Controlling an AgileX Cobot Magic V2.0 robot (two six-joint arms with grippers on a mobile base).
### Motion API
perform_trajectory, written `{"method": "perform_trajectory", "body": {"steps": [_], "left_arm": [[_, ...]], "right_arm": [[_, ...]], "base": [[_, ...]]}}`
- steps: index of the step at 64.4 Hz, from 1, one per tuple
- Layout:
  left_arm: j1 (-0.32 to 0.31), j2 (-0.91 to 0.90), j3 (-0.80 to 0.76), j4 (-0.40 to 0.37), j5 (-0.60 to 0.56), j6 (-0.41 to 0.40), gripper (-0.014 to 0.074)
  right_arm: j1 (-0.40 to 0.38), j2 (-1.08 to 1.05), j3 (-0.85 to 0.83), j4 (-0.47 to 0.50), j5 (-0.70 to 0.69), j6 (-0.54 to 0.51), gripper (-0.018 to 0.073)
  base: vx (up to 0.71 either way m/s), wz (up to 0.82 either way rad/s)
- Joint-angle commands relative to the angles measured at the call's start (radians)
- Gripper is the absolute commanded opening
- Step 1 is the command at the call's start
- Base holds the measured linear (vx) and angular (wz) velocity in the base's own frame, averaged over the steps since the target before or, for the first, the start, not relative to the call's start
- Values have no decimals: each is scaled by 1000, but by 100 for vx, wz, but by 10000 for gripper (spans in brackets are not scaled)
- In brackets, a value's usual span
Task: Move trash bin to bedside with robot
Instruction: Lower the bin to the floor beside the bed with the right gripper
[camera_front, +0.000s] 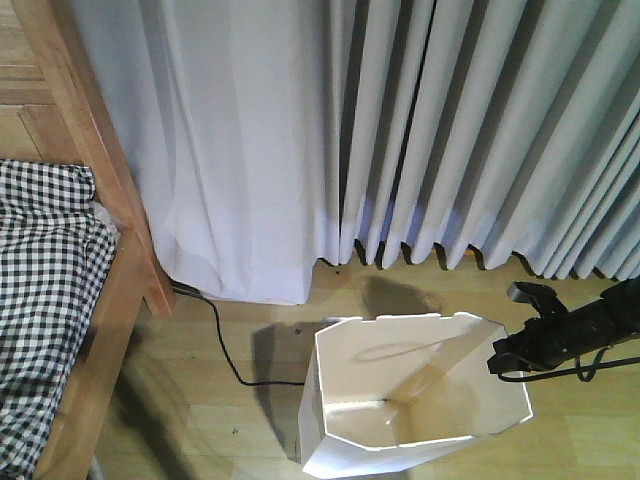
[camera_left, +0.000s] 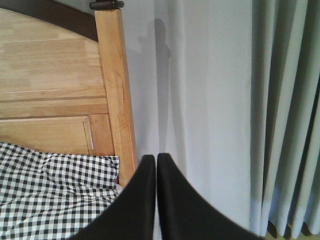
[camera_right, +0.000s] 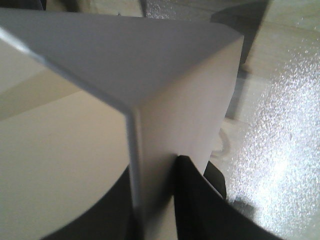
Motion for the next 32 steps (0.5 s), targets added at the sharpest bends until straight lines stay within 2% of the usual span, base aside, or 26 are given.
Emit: {"method": "perform_trajectory", "body": {"steps": [1,32], "left_arm": [[0,-5,-21,-5,-72,-4,-6],[0,-5,-21,-5,-72,-4,-6]], "right_arm": [[-4,-76,-6,42,225,3,-5],[-4,-76,-6,42,226,3,-5]], "base": [[11,3],[5,1]]}}
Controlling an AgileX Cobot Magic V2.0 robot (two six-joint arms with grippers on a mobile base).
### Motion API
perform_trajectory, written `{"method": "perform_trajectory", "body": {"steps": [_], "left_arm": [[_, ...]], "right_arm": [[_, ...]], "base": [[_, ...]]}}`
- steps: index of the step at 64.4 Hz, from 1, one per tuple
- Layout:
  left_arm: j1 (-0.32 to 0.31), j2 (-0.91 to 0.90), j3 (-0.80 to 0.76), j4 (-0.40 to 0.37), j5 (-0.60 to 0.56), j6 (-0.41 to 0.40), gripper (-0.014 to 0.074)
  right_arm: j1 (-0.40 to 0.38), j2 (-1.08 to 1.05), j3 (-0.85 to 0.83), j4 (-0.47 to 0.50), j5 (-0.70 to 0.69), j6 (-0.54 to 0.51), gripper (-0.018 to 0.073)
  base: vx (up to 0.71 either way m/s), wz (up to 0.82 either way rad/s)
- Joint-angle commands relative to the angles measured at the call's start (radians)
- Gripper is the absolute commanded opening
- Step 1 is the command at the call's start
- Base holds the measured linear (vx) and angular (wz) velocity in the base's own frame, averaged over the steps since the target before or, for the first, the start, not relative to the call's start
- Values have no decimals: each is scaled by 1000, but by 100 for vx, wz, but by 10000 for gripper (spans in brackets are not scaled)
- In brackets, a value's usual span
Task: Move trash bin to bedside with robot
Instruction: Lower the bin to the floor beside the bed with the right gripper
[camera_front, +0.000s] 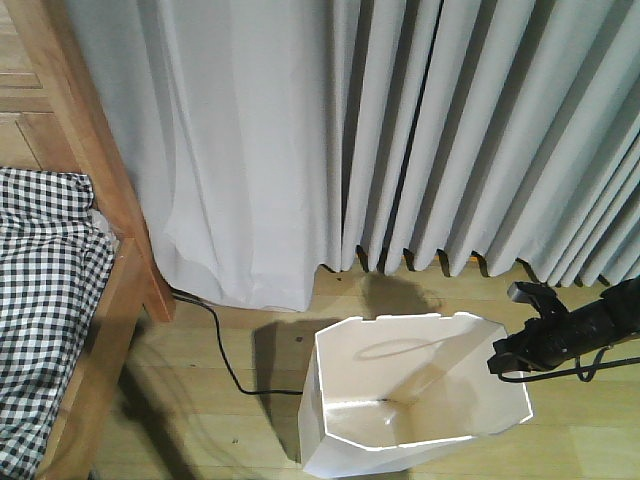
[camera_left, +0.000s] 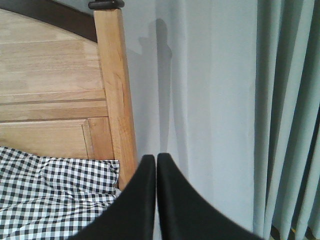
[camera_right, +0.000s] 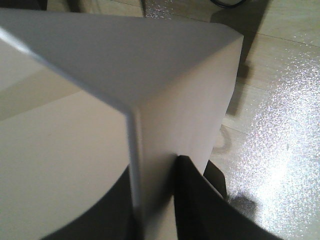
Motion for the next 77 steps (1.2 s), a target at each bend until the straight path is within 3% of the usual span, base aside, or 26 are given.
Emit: {"method": "perform_trajectory", "body": {"steps": [1,37,50,58,69,77], "left_arm": [[0,-5,-21,-5,-72,-4,-6],[0,-5,-21,-5,-72,-4,-6],[0,-5,-21,-5,-72,-4,-6],[0,-5,-21,-5,-72,-4,-6],[0,-5,-21,-5,-72,-4,-6],[0,-5,-21,-5,-72,-4,-6]], "right_arm": [[-4,-76,-6,42,226,3,-5],[-4,-76,-6,43,224,3,-5],[-2,-58,-7,147,219,19,-5],[21,-57,-24,144,117,58,-5],[123,-36,-52,92,-64,75,-5],[171,29,-138,89,-126,164,-5]], "base": [[0,0],[0,0],[0,0],[0,0],[0,0],[0,0]]}}
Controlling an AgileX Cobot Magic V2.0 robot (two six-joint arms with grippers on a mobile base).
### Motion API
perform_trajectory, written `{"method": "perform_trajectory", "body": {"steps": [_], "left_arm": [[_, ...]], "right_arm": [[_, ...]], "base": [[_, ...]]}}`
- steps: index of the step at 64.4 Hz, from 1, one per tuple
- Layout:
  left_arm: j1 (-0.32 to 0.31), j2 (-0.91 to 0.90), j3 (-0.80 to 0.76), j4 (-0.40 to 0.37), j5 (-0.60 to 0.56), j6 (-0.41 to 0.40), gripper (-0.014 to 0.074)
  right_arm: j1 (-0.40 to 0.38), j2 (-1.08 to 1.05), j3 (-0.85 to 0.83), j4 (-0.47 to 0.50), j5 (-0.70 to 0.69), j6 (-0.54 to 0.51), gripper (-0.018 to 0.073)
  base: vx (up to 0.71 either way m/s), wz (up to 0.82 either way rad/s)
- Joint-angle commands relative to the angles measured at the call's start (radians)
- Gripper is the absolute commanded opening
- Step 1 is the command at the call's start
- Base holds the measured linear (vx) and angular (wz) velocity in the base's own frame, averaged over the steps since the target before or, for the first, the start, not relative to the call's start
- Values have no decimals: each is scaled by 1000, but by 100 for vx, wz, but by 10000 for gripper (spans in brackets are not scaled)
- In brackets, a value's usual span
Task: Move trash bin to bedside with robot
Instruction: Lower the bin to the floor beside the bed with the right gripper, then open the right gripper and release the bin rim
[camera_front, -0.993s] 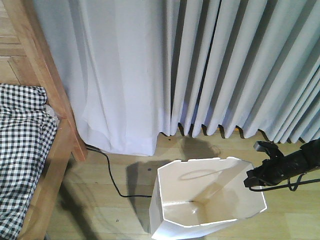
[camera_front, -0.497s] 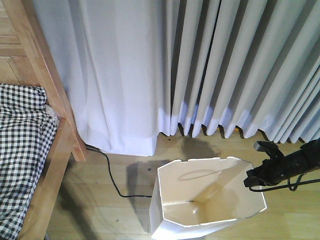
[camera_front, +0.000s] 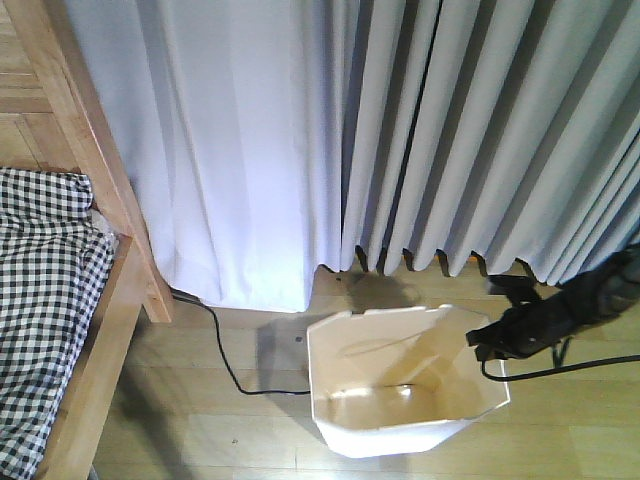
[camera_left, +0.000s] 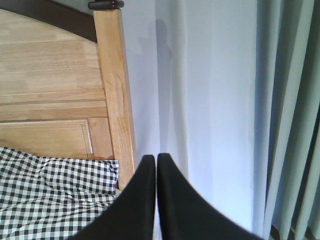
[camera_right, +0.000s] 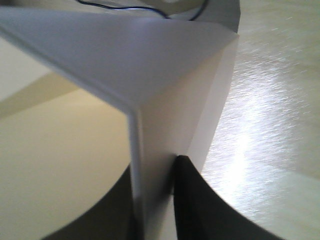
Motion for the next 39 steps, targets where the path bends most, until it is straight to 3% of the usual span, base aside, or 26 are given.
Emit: {"method": "perform_trajectory", "body": {"steps": [1,10,21,39], "left_arm": [[0,-5,-21,-5,-72,-4,-6],[0,-5,-21,-5,-72,-4,-6],[0,-5,-21,-5,-72,-4,-6],[0,-5,-21,-5,-72,-4,-6]], "right_arm": [[21,-20,-74,21,100,88,-5],[21,87,-200,-2,109,221,-5],[21,236,-370,-56,228,337,-5],[21,395,-565,-236,272,496,-5]], "base": [[0,0],[0,0],[0,0],[0,0]]}}
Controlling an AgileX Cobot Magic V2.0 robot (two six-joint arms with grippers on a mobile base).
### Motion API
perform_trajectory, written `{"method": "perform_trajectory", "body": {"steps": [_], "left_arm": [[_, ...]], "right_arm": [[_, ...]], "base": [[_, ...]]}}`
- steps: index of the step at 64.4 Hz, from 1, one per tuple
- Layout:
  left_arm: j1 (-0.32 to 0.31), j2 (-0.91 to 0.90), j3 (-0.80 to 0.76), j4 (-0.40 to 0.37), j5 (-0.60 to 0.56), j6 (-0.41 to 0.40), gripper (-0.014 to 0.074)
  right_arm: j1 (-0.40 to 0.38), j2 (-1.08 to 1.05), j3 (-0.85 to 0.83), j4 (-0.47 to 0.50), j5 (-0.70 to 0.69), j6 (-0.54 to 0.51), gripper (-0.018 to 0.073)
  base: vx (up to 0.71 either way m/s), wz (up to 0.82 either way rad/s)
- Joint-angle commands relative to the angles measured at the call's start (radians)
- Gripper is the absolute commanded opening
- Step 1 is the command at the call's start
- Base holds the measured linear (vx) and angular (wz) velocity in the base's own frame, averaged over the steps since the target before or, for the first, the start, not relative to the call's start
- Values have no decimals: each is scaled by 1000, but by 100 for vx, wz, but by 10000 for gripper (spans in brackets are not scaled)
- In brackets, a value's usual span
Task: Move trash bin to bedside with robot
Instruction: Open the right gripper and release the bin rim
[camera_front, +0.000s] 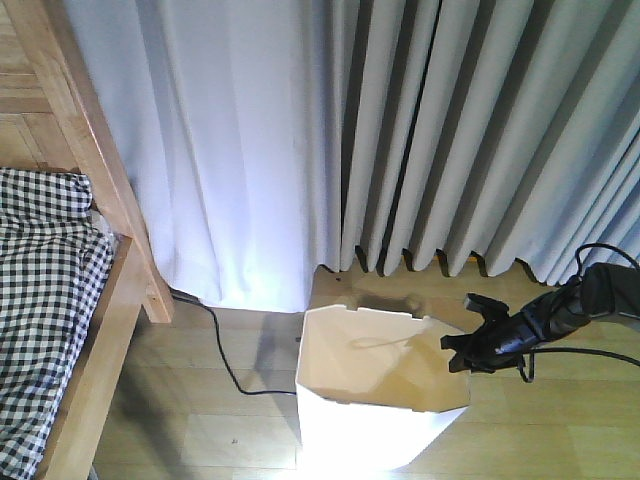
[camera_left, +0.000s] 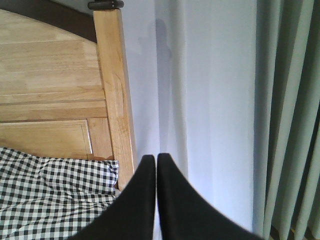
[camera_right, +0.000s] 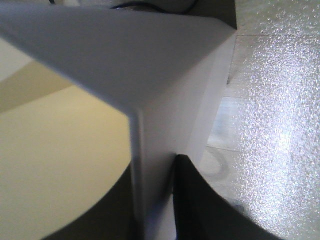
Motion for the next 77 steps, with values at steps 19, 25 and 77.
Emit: {"method": "perform_trajectory", "body": {"steps": [19,25,77], "left_arm": [[0,-5,-21,-5,-72,-4,-6],[0,-5,-21,-5,-72,-4,-6],[0,-5,-21,-5,-72,-4,-6]], "right_arm": [[1,3,-152,-114,114,83,-5],[8,3,-185,-163,126,115,-5],[51,2,-284,-363,135,283,388]], "base": [[0,0],[0,0],[0,0]]}}
